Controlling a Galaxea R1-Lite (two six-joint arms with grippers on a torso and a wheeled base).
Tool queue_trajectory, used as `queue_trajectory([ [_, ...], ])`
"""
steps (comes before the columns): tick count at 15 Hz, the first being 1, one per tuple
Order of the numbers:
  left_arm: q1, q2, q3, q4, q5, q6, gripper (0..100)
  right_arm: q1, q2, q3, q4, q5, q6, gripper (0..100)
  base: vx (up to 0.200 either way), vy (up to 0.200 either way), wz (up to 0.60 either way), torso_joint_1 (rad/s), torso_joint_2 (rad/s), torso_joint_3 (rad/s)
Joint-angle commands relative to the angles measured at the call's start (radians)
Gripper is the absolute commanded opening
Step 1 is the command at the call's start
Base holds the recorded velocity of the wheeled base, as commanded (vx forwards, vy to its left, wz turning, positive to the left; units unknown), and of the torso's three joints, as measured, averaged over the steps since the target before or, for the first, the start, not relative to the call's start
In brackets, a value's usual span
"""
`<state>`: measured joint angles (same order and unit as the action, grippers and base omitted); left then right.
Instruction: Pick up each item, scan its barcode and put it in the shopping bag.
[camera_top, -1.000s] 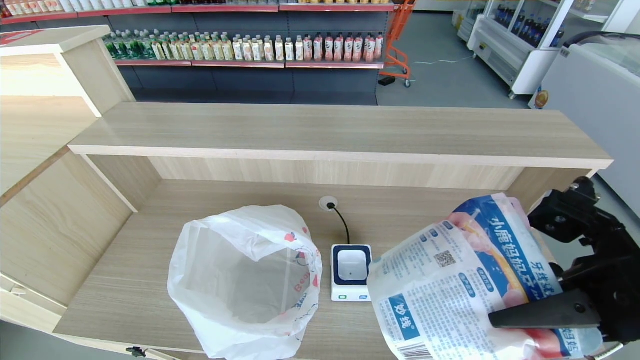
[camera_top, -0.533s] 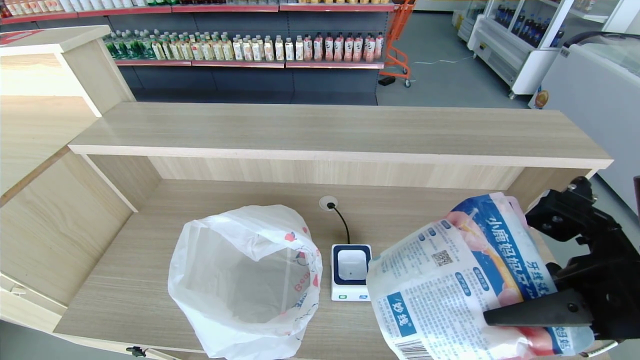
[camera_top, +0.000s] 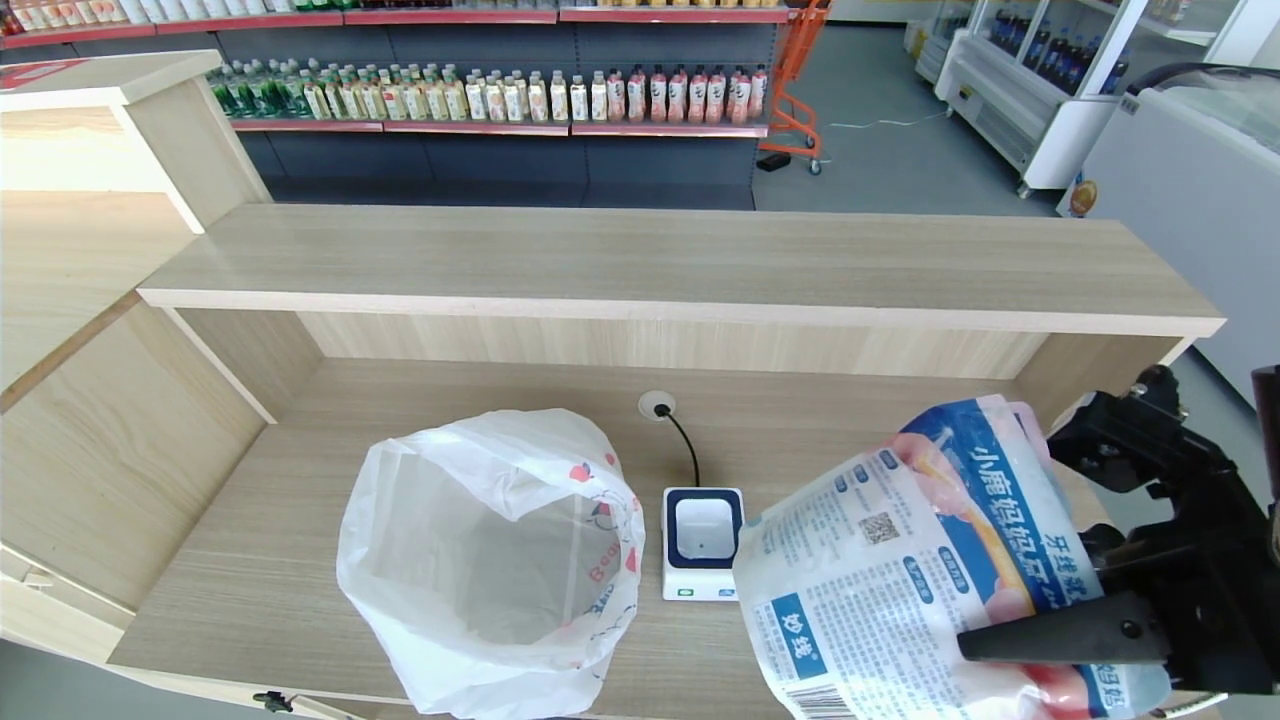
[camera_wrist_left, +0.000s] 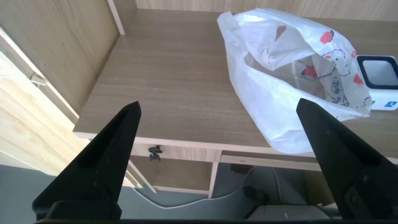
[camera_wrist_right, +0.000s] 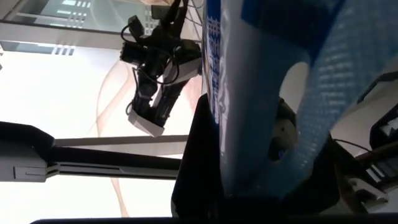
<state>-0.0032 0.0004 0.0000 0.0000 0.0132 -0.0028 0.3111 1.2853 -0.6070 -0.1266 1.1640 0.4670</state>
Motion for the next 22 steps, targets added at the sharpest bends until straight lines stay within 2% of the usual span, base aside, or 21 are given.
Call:
queue_trajectory([
  [1, 0.0, 0.0, 0.0, 0.0, 0.001, 0.0, 100, 0.002, 0.006, 0.007, -0.002, -0.023, -0.03, 0, 0.0, 0.0, 0.0, 0.0, 0.0, 0.0],
  [2, 0.0, 0.0, 0.0, 0.0, 0.001, 0.0, 100, 0.0, 0.002, 0.003, -0.007, -0.067, -0.093, 0, 0.0, 0.0, 0.0, 0.0, 0.0, 0.0],
  [3, 0.0, 0.0, 0.0, 0.0, 0.001, 0.0, 100, -0.01, -0.008, 0.0, -0.01, -0.136, -0.215, 0, 0.0, 0.0, 0.0, 0.0, 0.0, 0.0],
  [5, 0.0, 0.0, 0.0, 0.0, 0.001, 0.0, 100, -0.093, -0.008, -0.005, -0.011, -0.276, -0.596, 0, 0.0, 0.0, 0.0, 0.0, 0.0, 0.0],
  [7, 0.0, 0.0, 0.0, 0.0, 0.001, 0.0, 100, -0.205, 0.0, 0.007, -0.01, -0.311, -0.877, 0, 0.0, 0.0, 0.0, 0.0, 0.0, 0.0],
  [8, 0.0, 0.0, 0.0, 0.0, 0.001, 0.0, 100, -0.234, -0.009, 0.027, -0.01, -0.345, -0.969, 0, 0.0, 0.0, 0.0, 0.0, 0.0, 0.0],
  [10, 0.0, 0.0, 0.0, 0.0, 0.001, 0.0, 100, -0.236, -0.037, 0.052, -0.01, -0.452, -1.067, 0, 0.0, 0.0, 0.0, 0.0, 0.0, 0.0],
  [12, 0.0, 0.0, 0.0, 0.0, 0.001, 0.0, 100, -0.236, -0.041, 0.066, -0.01, -0.512, -1.176, 0, 0.0, 0.0, 0.0, 0.0, 0.0, 0.0],
  [13, 0.0, 0.0, 0.0, 0.0, 0.001, 0.0, 100, -0.234, -0.043, 0.058, -0.011, -0.572, -1.286, 0, 0.0, 0.0, 0.0, 0.0, 0.0, 0.0],
  [16, 0.0, 0.0, 0.0, 0.0, 0.001, 0.003, 100, -0.217, -0.07, 0.046, -0.008, -0.586, -1.349, 0, 0.0, 0.0, 0.0, 0.0, 0.0, 0.0],
  [22, 0.0, 0.0, 0.0, 0.0, 0.001, 0.003, 100, -0.222, -0.126, 0.073, 0.001, -0.603, -1.305, 0, 0.0, 0.0, 0.0, 0.0, 0.0, 0.0],
])
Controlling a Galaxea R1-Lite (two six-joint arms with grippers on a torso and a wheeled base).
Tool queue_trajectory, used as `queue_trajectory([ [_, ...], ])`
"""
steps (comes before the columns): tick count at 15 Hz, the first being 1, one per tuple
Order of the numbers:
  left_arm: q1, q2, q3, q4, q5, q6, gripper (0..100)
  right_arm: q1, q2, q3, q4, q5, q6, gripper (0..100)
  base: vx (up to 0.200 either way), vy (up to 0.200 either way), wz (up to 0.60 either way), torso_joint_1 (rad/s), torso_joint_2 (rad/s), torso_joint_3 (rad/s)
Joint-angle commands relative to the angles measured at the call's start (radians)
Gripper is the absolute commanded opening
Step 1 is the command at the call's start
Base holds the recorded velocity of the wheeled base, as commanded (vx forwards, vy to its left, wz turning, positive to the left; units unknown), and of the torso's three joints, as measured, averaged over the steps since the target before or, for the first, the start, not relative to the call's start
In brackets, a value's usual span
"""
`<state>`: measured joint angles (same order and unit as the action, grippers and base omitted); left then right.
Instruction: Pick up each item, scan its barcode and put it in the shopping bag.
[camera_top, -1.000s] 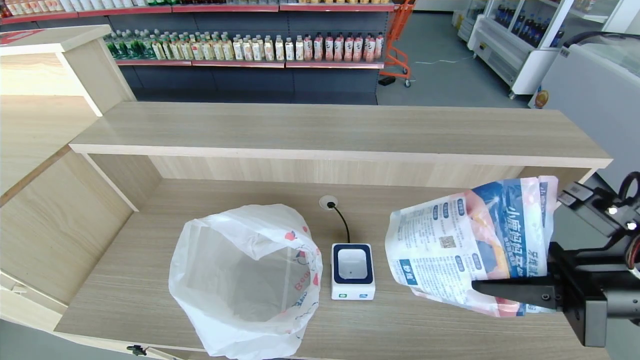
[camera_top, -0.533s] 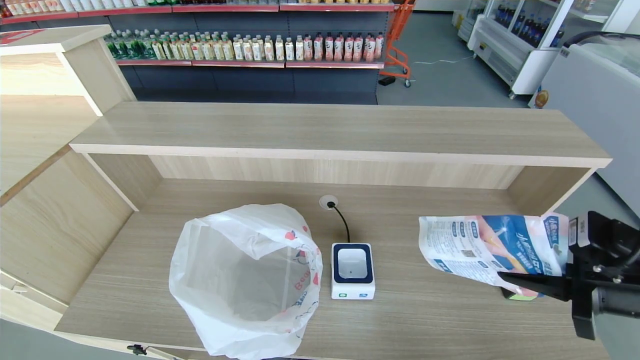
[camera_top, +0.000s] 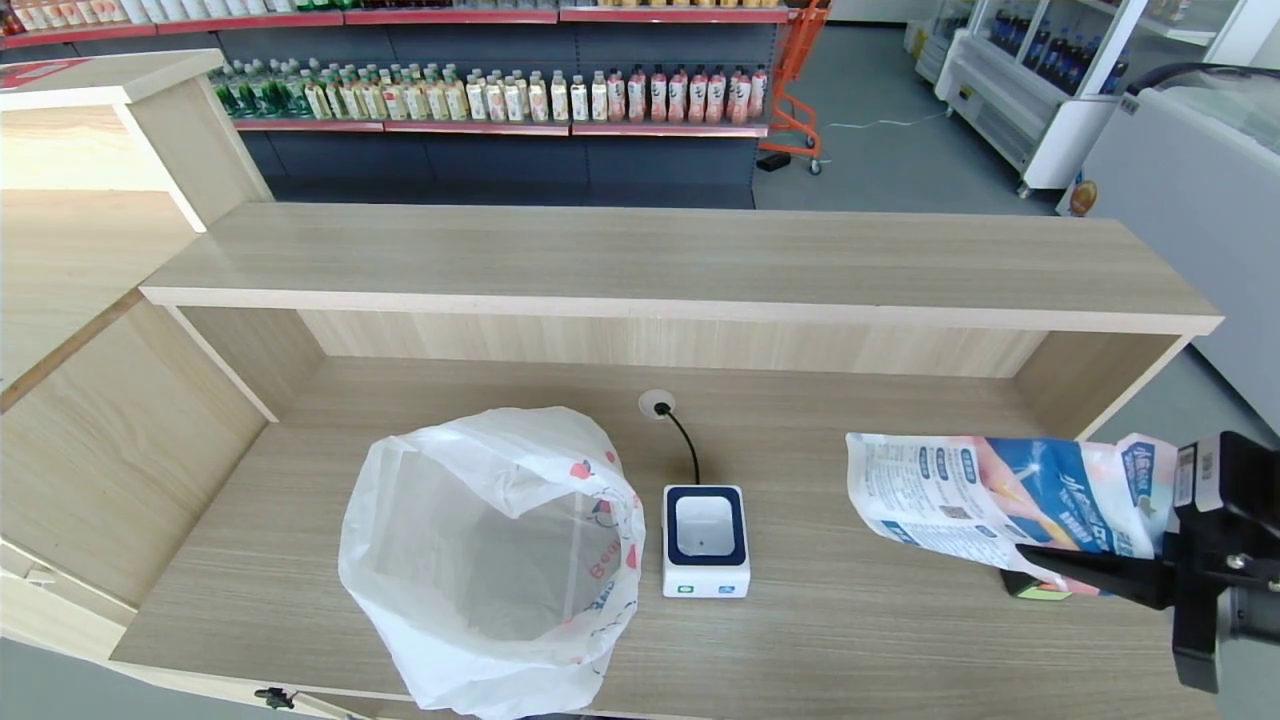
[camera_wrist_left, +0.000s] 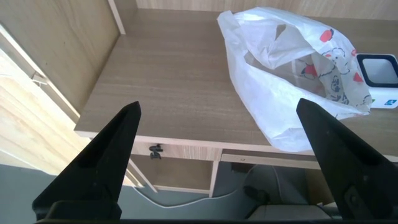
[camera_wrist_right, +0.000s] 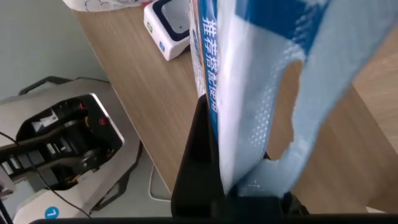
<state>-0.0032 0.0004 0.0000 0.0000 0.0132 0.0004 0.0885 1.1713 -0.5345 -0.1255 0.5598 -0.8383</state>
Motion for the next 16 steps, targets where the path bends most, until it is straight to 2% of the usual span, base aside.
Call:
queue_trajectory([
  [1, 0.0, 0.0, 0.0, 0.0, 0.001, 0.0, 100, 0.002, -0.012, -0.001, 0.0, 0.002, 0.016, 0, 0.0, 0.2, 0.0, 0.002, 0.0, 0.002],
  [4, 0.0, 0.0, 0.0, 0.0, 0.001, -0.013, 100, 0.007, -0.007, -0.005, 0.0, 0.006, 0.154, 0, 0.0, 0.2, 0.0, 0.002, -0.01, 0.004],
  [8, 0.0, 0.0, 0.0, 0.0, 0.001, -0.019, 100, 0.0, 0.047, -0.007, 0.0, -0.003, 0.209, 0, 0.0, 0.2, 0.0, 0.005, 0.0, 0.004],
  [9, 0.0, 0.0, 0.0, 0.0, 0.001, -0.014, 100, 0.0, 0.073, -0.015, -0.002, -0.006, 0.208, 0, 0.0, 0.2, 0.0, 0.002, 0.0, 0.002],
  [11, 0.0, 0.0, 0.0, 0.0, 0.001, -0.011, 100, 0.002, 0.142, -0.021, -0.008, -0.009, 0.183, 0, 0.0, 0.0, 0.0, 0.0, 0.0, 0.0],
  [16, 0.0, 0.0, 0.0, 0.0, 0.001, -0.011, 100, -0.001, 0.26, -0.021, -0.032, -0.008, 0.008, 0, 0.0, 0.0, 0.0, 0.0, 0.0, 0.0],
])
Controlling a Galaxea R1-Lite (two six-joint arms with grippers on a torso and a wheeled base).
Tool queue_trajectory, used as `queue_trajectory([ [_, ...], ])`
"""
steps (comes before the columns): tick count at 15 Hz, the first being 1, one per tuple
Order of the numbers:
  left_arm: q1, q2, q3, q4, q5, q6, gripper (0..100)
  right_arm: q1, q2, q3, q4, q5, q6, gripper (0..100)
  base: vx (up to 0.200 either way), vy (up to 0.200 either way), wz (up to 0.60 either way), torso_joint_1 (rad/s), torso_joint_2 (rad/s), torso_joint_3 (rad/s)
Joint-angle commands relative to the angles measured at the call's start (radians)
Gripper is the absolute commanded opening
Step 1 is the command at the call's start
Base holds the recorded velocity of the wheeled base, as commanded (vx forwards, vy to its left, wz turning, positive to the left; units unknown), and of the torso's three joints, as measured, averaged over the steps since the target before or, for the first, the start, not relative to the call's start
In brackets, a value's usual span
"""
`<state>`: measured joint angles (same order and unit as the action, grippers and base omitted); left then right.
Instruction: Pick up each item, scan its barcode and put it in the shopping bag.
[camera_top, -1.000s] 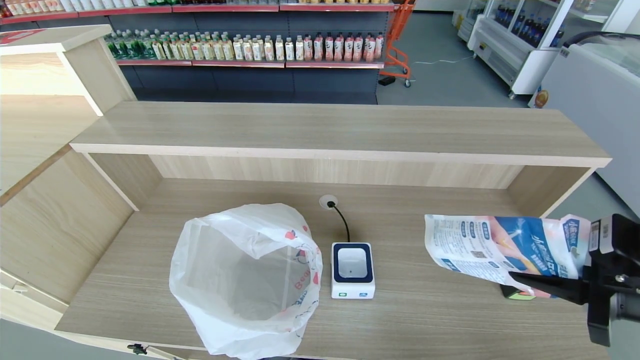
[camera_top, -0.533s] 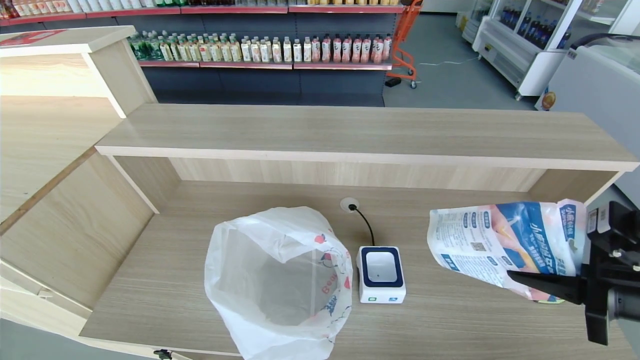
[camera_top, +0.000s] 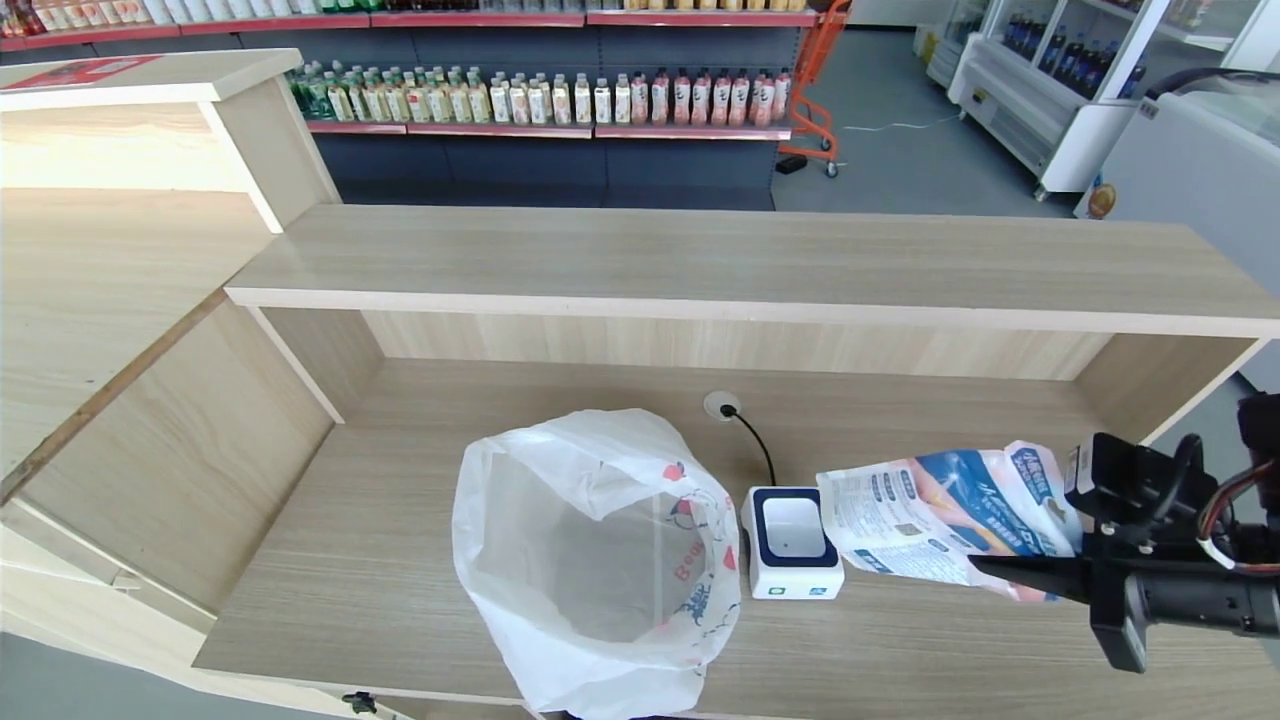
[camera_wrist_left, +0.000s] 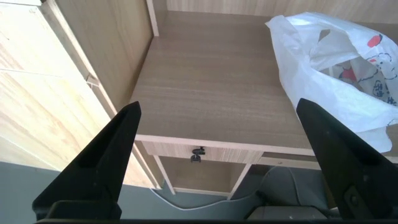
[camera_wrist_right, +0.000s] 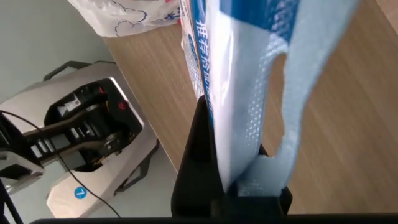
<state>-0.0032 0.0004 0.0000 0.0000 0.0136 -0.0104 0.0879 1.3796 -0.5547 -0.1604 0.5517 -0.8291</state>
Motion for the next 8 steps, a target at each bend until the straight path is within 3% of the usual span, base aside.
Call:
queue_trajectory([
  [1, 0.0, 0.0, 0.0, 0.0, 0.0, 0.0, 100, 0.0, 0.093, -0.001, -0.053, 0.002, -0.045, 0, 0.0, 0.0, 0.0, 0.0, 0.0, 0.0],
  [4, 0.0, 0.0, 0.0, 0.0, 0.0, 0.0, 100, -0.011, 0.208, -0.001, -0.166, 0.014, -0.189, 0, 0.0, 0.0, 0.0, 0.0, 0.0, 0.0],
  [8, 0.0, 0.0, 0.0, 0.0, 0.0, 0.0, 100, -0.013, 0.363, 0.015, -0.395, 0.071, -0.214, 0, 0.0, 0.0, 0.0, 0.0, 0.0, 0.0],
])
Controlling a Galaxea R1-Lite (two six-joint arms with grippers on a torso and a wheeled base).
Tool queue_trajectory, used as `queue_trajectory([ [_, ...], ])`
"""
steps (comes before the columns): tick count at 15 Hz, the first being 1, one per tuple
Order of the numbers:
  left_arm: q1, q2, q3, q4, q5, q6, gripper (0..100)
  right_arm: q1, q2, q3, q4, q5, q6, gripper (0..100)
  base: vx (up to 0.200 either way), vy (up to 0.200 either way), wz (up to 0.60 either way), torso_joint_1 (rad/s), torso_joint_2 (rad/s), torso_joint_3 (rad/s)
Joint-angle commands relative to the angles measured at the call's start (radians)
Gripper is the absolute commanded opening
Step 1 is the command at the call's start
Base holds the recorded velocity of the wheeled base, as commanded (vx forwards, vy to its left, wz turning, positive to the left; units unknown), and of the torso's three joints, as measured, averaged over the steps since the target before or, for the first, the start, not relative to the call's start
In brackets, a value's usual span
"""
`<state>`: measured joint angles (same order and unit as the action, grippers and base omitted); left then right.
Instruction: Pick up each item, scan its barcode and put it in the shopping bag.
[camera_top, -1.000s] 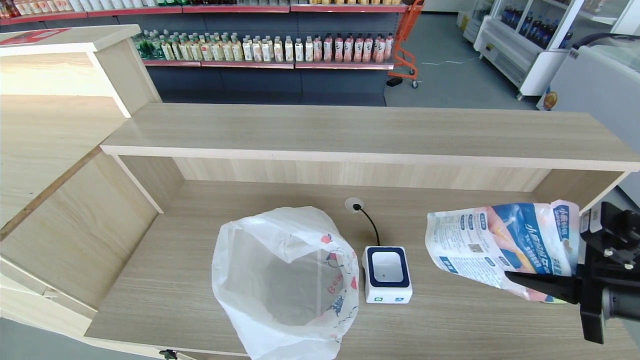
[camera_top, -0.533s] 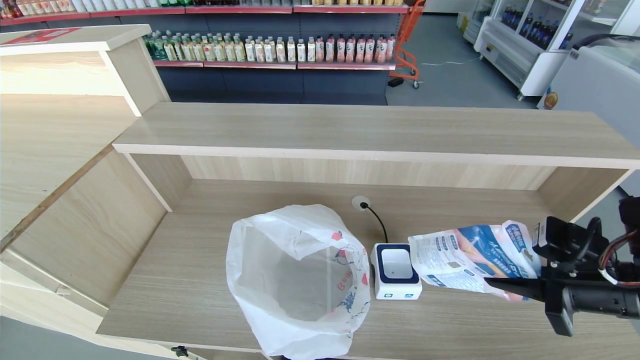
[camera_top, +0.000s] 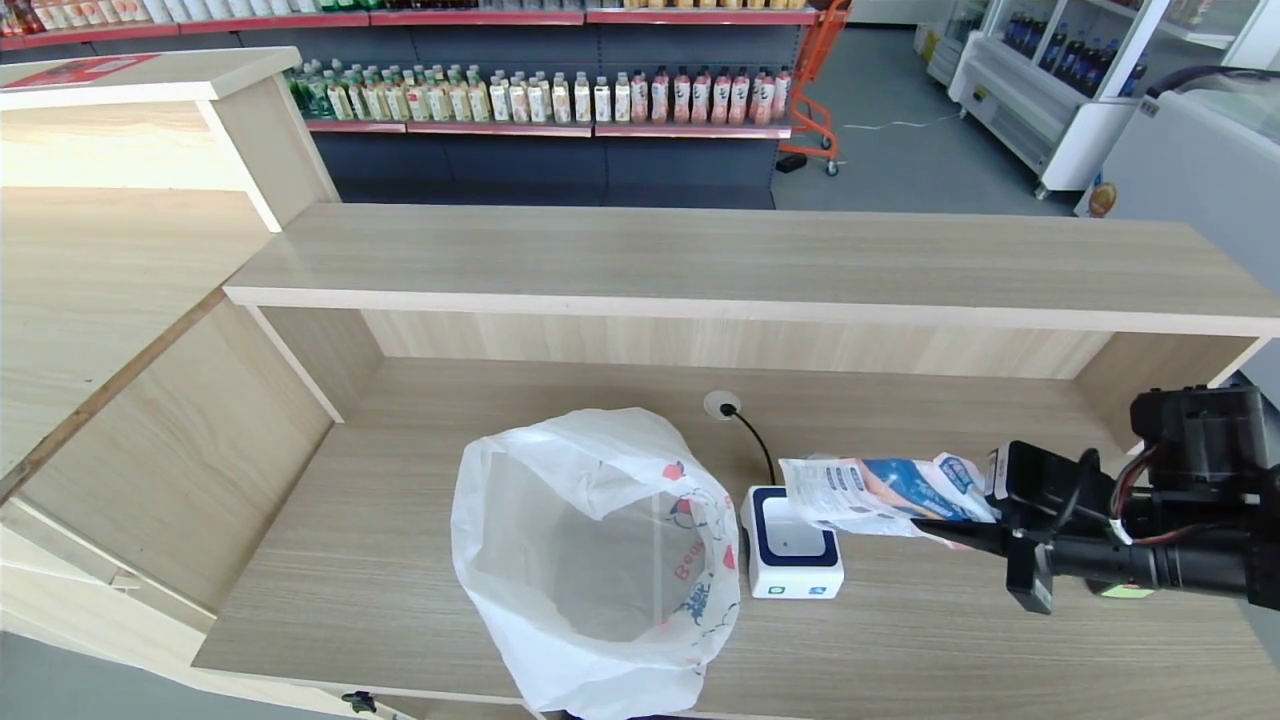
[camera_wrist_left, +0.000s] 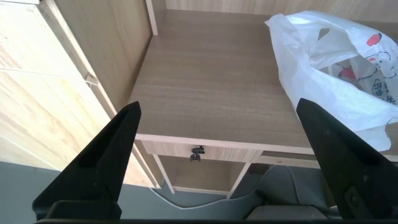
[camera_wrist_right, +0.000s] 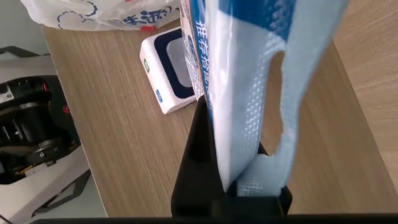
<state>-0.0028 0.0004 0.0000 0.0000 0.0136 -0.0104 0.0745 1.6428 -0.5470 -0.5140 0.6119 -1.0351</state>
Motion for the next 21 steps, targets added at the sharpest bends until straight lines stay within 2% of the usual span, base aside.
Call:
queue_trajectory([
  [1, 0.0, 0.0, 0.0, 0.0, 0.0, 0.0, 100, 0.001, 0.14, 0.016, -0.098, 0.023, -0.019, 0, 0.0, 0.0, 0.0, 0.0, 0.0, 0.0],
  [4, 0.0, 0.0, 0.0, 0.0, 0.0, 0.0, 100, 0.004, 0.203, 0.021, -0.133, 0.095, -0.02, 0, 0.0, 0.0, 0.0, 0.0, 0.0, 0.0],
  [9, 0.0, 0.0, 0.0, 0.0, 0.0, 0.0, 100, 0.015, 0.321, -0.01, -0.274, 0.12, -0.019, 0, 0.0, 0.0, 0.0, 0.0, 0.0, 0.0],
  [21, 0.0, 0.0, 0.0, 0.0, 0.0, 0.0, 100, 0.031, 0.342, -0.042, -0.281, 0.121, -0.011, 0, 0.0, 0.0, 0.0, 0.0, 0.0, 0.0],
])
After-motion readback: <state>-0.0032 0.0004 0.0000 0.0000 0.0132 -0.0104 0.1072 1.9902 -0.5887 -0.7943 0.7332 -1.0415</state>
